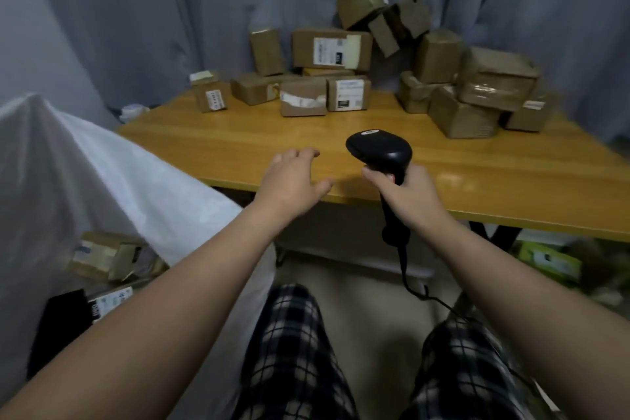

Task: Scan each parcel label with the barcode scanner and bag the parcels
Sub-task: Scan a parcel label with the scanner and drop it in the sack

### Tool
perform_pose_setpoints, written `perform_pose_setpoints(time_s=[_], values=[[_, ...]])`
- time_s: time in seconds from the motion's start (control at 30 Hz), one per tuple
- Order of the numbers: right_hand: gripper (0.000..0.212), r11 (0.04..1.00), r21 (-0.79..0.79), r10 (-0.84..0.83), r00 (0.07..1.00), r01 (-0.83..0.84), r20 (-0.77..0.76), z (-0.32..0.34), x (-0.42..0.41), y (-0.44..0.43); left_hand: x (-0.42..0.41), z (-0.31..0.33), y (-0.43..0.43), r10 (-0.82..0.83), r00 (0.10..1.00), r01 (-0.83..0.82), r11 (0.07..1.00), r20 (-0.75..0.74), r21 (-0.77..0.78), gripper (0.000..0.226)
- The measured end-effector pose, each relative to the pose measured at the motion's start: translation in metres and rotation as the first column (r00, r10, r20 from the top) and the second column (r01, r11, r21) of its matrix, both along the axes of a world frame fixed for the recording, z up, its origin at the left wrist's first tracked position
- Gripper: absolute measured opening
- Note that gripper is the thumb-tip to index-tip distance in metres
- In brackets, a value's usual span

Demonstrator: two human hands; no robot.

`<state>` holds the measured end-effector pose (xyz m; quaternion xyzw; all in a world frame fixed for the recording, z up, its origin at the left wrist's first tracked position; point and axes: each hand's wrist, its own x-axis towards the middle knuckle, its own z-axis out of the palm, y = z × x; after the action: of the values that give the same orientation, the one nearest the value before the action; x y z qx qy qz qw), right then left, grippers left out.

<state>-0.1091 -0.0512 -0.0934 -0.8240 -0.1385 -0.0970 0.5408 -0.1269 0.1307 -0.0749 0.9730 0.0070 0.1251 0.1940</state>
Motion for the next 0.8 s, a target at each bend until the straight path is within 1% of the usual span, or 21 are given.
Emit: perform_pose_setpoints(time_s=[0.1,0.2,0.27,0.3,0.37,0.4,0.47,0.5,0.53,0.6,0.67,0.7,0.73,0.8], values=[[0.033,0.993,0.021,-0.113,0.993,0.113,-0.02,0.007,0.006,-0.042,0.025,0.005,-0.038,-0.094,0.996,0.094,0.996,-0.003,-0.003,0.059],[0.024,0.968,0.105,-0.222,0.973,0.227,-0.06,0.017,0.015,-0.086,0.054,0.009,-0.077,-0.178,0.984,0.178,0.984,0.004,-0.027,0.057],[0.008,0.937,0.199,-0.274,0.957,0.288,-0.097,0.023,0.027,-0.111,0.075,0.011,-0.098,-0.223,0.975,0.22,0.966,-0.008,-0.133,0.055],[0.008,0.907,0.263,-0.303,0.944,0.327,-0.13,0.027,0.035,-0.123,0.086,0.012,-0.108,-0.241,0.97,0.232,0.951,-0.02,-0.203,0.054],[0.028,0.817,0.415,-0.334,0.915,0.4,-0.226,0.035,0.055,-0.146,0.11,0.015,-0.127,-0.26,0.964,0.229,0.921,-0.058,-0.317,0.056],[0.036,0.769,0.476,-0.33,0.903,0.427,-0.276,0.041,0.065,-0.157,0.123,0.017,-0.137,-0.26,0.963,0.218,0.911,-0.077,-0.349,0.057],[0.046,0.69,0.562,-0.3,0.887,0.456,-0.351,0.055,0.088,-0.176,0.151,0.023,-0.156,-0.259,0.96,0.199,0.897,-0.105,-0.395,0.059],[0.046,0.671,0.573,-0.304,0.879,0.471,-0.367,0.06,0.102,-0.186,0.165,0.028,-0.165,-0.263,0.958,0.19,0.885,-0.119,-0.425,0.061],[0.043,0.673,0.562,-0.32,0.875,0.48,-0.364,0.066,0.116,-0.196,0.18,0.033,-0.175,-0.27,0.954,0.181,0.865,-0.13,-0.468,0.063],[0.03,0.727,0.502,-0.353,0.882,0.469,-0.312,0.08,0.145,-0.211,0.212,0.046,-0.196,-0.275,0.948,0.138,0.807,-0.159,-0.574,0.069],[0.023,0.764,0.44,-0.378,0.88,0.472,-0.289,0.092,0.177,-0.226,0.247,0.059,-0.219,-0.265,0.944,0.061,0.729,-0.198,-0.682,0.076],[0.027,0.764,0.421,-0.393,0.87,0.489,-0.298,0.097,0.194,-0.232,0.263,0.066,-0.229,-0.263,0.939,0.015,0.674,-0.221,-0.738,0.081],[0.038,0.759,0.407,-0.408,0.859,0.508,-0.31,0.101,0.21,-0.24,0.279,0.071,-0.239,-0.261,0.934,-0.033,0.614,-0.242,-0.789,0.087],[0.081,0.739,0.402,-0.417,0.836,0.54,-0.356,0.097,0.246,-0.261,0.312,0.073,-0.253,-0.25,0.922,-0.131,0.516,-0.295,-0.847,0.097]])
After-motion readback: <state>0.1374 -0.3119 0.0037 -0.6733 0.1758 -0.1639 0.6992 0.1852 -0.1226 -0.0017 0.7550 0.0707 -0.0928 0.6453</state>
